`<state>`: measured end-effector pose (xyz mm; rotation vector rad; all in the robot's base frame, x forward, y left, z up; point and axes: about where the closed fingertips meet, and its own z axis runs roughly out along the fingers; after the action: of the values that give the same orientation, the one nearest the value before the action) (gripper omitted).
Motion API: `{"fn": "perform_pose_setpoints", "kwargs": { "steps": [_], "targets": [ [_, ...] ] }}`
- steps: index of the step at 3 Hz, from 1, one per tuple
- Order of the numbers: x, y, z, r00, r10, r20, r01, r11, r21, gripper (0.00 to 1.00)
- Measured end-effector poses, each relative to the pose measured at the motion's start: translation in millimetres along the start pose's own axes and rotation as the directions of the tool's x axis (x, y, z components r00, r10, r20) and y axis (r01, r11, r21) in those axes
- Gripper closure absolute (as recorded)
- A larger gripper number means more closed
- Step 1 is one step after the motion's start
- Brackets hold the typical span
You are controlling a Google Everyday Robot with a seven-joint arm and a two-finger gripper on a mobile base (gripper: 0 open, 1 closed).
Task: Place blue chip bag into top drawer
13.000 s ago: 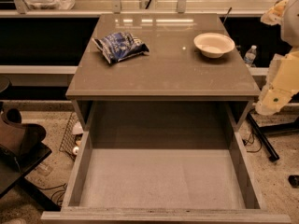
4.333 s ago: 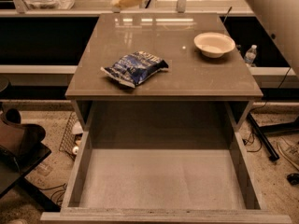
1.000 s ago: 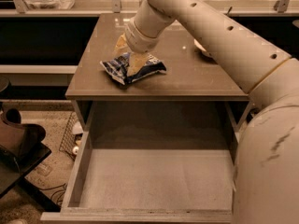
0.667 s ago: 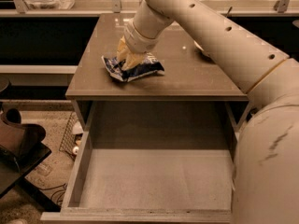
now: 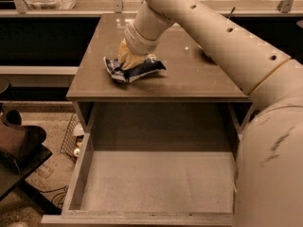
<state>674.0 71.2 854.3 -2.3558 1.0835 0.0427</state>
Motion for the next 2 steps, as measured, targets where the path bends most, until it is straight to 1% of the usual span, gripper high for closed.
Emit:
{"fn": "perform_pose_setpoints", "kwargs": {
  "steps": [1,2],
  "targets": [
    [7.8,-0.1,-23.5,1.000,0.011,-0.007,-0.011,0.9999,0.012,1.00],
    [15.1,16.3,-86.0,0.997,0.065,-0.052,-0.061,0.9947,0.083,1.00]
  ]
}}
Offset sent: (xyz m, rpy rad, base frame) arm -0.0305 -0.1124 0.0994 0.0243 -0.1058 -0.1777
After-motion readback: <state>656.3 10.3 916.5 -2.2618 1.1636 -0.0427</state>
